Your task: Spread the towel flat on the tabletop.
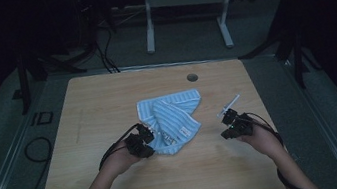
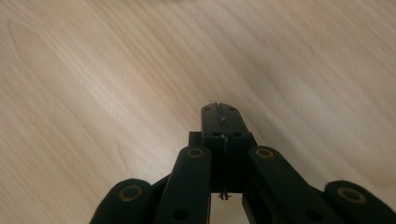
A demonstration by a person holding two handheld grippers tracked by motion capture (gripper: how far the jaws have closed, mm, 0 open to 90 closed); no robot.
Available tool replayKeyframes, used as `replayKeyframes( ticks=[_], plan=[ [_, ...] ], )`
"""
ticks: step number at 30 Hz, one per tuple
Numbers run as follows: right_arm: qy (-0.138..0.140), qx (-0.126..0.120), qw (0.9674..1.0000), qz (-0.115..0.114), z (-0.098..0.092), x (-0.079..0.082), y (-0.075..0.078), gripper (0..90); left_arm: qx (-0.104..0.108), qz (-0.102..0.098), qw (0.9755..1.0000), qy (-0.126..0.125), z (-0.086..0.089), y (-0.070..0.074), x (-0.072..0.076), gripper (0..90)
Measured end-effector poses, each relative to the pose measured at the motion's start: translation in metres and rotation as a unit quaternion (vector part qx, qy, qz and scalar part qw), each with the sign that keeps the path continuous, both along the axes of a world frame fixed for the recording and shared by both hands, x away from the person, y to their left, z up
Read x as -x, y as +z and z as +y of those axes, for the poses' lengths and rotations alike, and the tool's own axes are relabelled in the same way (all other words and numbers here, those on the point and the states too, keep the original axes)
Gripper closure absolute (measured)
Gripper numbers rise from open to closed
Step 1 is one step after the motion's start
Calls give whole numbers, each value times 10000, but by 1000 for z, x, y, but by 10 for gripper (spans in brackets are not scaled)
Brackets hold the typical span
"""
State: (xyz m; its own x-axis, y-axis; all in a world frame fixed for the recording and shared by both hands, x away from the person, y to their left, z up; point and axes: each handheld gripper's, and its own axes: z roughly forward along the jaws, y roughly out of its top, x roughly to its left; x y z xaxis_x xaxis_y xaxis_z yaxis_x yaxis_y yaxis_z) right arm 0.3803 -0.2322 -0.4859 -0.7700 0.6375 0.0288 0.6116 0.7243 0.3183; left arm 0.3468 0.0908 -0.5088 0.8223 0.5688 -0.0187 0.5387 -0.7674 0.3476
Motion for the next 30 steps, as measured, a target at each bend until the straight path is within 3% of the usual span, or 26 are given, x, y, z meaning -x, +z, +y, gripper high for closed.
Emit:
replayKeyframes(
  ticks=[7,10,14,20,25,26,28,30],
  plan=[
    [52,-56,10000,22,30,-32,6,886,52,-4,10000,-4,0,0,2,832],
    [35,-252,9996,115,43,-47,5,620,64,-2,10000,-1,0,0,2,832],
    [-49,-283,9993,234,61,-66,-2,491,89,-15,10000,15,1,-1,2,832],
    [-57,-272,9991,329,88,-90,-12,434,100,6,9999,28,1,-3,1,833],
    [136,-271,9990,340,110,-101,-16,442,113,8,9999,31,2,-4,1,832],
    [199,-244,9988,367,113,-103,-17,496,122,2,9999,41,2,-4,1,832],
    [305,-54,9990,322,117,-103,-18,748,121,12,9999,45,3,-4,0,832],
    [293,-16,9990,336,118,-100,-14,853,148,5,9999,70,5,-4,0,832]
  ],
)
